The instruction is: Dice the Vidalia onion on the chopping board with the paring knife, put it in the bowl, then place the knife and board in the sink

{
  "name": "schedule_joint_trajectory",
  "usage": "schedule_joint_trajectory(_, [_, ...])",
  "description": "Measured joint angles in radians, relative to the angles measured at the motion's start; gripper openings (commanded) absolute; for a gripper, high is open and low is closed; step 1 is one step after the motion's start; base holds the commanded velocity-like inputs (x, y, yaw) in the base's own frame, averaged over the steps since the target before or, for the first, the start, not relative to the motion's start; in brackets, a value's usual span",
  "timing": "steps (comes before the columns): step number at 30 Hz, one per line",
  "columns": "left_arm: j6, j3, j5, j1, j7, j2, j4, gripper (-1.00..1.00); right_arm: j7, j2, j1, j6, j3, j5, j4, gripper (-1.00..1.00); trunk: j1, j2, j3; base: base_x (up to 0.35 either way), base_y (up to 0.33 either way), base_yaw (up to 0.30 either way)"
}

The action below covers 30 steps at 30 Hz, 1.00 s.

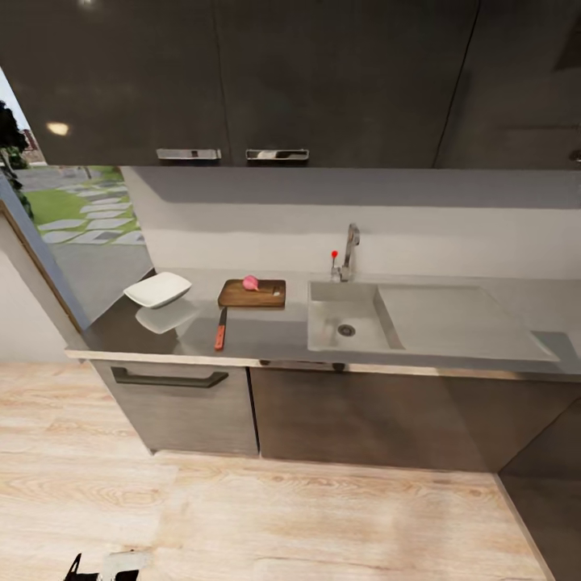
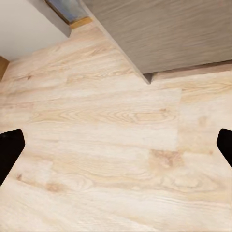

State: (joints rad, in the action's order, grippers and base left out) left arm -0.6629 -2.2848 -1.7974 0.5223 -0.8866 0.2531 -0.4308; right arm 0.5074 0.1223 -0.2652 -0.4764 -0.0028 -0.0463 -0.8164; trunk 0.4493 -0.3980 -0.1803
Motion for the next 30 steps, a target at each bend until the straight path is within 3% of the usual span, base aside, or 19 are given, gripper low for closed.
schedule_joint_trajectory(11, [0.001, 0.0, 0.001, 0.0, 0.0, -0.021, -0.001, 1.0, 0.0, 0.0, 0.0, 0.0, 0.0, 0.0, 0.001, 1.0, 0.0, 0.0, 0.017, 0.0, 0.0, 0.0])
schedule_joint_trajectory(30, [0.001, 0.0, 0.001, 0.0, 0.0, -0.023, -0.001, 1.0, -0.002, -0.001, 0.0, -0.001, 0.0, 0.019, 0.035, 1.0, 0.0, 0.0, 0.048, 0.0, 0.0, 0.0])
